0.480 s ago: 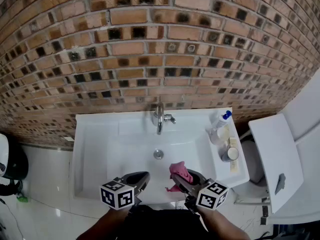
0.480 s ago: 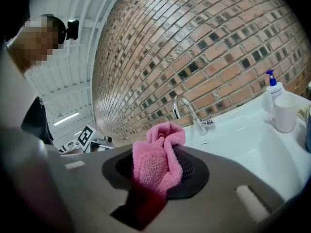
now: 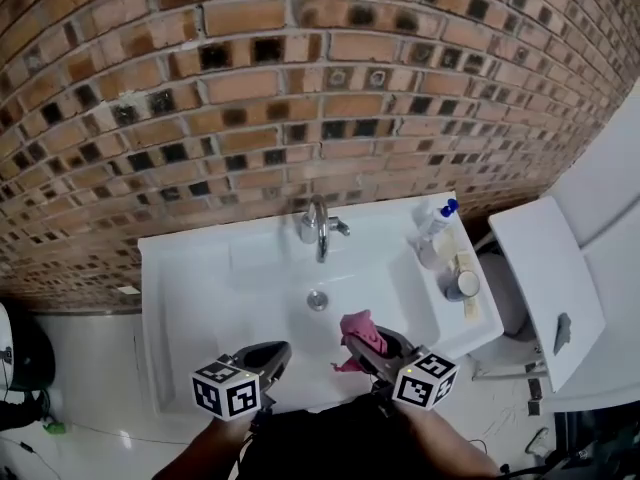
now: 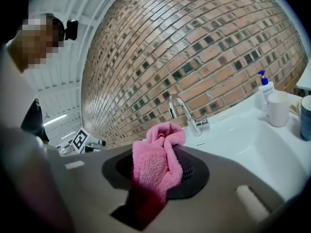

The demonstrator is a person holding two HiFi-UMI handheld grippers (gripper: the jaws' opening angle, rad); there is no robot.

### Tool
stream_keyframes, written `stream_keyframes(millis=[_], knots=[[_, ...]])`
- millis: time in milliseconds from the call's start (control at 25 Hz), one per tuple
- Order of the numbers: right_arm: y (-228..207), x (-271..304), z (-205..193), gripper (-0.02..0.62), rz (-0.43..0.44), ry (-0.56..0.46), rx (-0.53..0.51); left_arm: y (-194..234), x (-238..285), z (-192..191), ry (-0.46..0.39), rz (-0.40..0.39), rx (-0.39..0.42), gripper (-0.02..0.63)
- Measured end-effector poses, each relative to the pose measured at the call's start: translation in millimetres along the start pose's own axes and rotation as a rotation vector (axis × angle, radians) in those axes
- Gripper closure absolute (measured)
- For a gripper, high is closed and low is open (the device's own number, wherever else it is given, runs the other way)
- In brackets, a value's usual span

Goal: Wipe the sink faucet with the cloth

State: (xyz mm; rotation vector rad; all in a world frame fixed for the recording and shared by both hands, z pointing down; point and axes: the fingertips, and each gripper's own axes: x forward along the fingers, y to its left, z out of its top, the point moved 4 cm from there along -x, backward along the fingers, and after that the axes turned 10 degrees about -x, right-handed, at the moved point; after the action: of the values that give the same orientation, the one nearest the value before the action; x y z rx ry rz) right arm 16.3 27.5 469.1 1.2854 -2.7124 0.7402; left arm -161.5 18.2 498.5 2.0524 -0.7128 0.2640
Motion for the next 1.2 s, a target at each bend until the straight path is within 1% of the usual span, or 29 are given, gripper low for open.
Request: stream_keyframes(millis=[120, 280, 480, 640, 840, 1040, 1120, 1200], knots=[[-18.8, 3.9, 3.7, 0.46, -0.025, 0.015, -0.008, 1.4, 4.1, 2.9, 0.002, -0.007, -0.003, 0.603], [-58.5, 16.7, 14.7, 0.46, -0.044, 0.039, -0.031, 1.9, 19.3, 7.7, -0.007, 0.001, -0.02, 0.603], [-113.8, 38.8, 29.2, 0.46, -0.028, 0.074, -0.078, -1.5, 39.9, 21.0, -0.051, 0.038, -0.047, 0.603], [-153.3, 68.0, 32.8, 0.459, 0.015, 0.14, -0.143, -2.9, 53.0, 24.7, -0.083, 0.101, -0.092, 0.603], [-194.1, 114.0, 40.4, 0.46, 0.114, 0.22, -0.25, -4.3, 70.0, 28.5, -0.128, 0.186, -0.141, 0.603], [-231.9, 143.3, 36.6, 0.46, 0.172, 0.33, -0.402, -12.5, 89.2, 23.7, -0.145, 0.235, -0.185, 0.603], [-242.5, 156.5, 37.4, 0.46, 0.207, 0.353, -0.443, -15.3, 94.2, 20.6, -0.15, 0.254, -0.201, 0.603], [-247.9, 170.0, 36.7, 0.46, 0.26, 0.366, -0.464, -16.8, 95.9, 17.3, -0.155, 0.279, -0.218, 0.603]])
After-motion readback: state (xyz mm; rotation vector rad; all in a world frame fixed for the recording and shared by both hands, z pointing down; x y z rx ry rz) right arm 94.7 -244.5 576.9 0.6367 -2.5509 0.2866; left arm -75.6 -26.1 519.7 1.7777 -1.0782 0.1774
